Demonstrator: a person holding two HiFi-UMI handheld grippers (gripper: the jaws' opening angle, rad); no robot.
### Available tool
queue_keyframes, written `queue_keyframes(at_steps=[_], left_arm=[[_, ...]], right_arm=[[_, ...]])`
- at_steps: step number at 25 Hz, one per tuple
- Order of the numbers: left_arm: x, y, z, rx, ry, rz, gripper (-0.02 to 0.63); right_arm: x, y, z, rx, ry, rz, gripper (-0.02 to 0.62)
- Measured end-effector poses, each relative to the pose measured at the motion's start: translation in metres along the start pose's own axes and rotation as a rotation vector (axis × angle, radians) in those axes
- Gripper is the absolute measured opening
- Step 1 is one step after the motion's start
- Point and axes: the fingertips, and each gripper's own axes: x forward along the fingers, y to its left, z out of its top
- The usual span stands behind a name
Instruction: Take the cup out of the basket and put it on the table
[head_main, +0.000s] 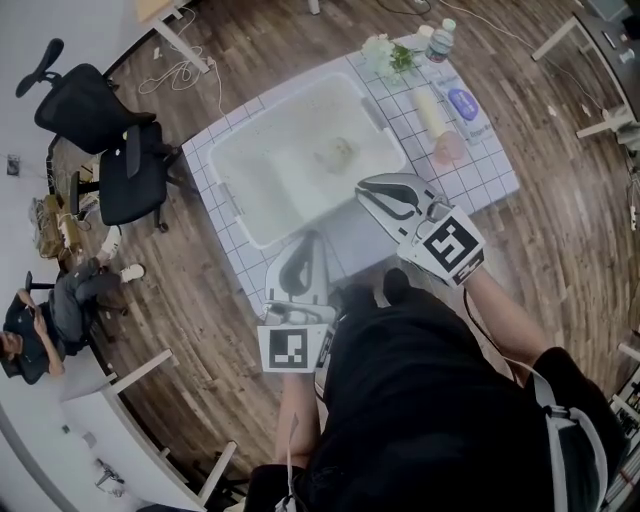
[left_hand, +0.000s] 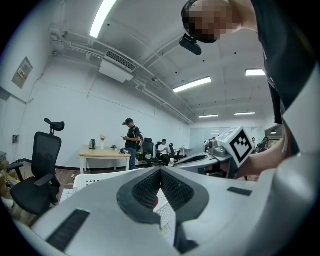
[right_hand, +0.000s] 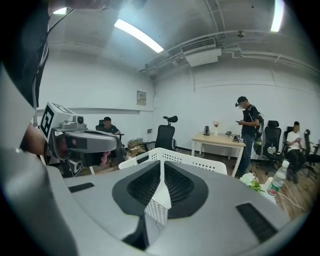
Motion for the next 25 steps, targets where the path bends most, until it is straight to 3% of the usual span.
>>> queue_keyframes(at_steps=[9, 18, 25], left_arm=[[0.01, 0.014, -0.006, -0.015, 0.017, -0.018, 0.009], [0.016, 0.026, -0.009, -0.036, 0.015, -0.01, 0.009], [0.021, 0.031, -0.009, -0.043, 0.01, -0.006, 0.009]], right_arm=[[0.05, -0.017, -0.014, -0.17, 0.186, 0.074, 0.127], [0.091, -0.033, -0.022, -0.272, 0.277, 0.106, 0.133], [0.115, -0.046, -0.039, -0.294, 0.331, 0.113, 0.144]])
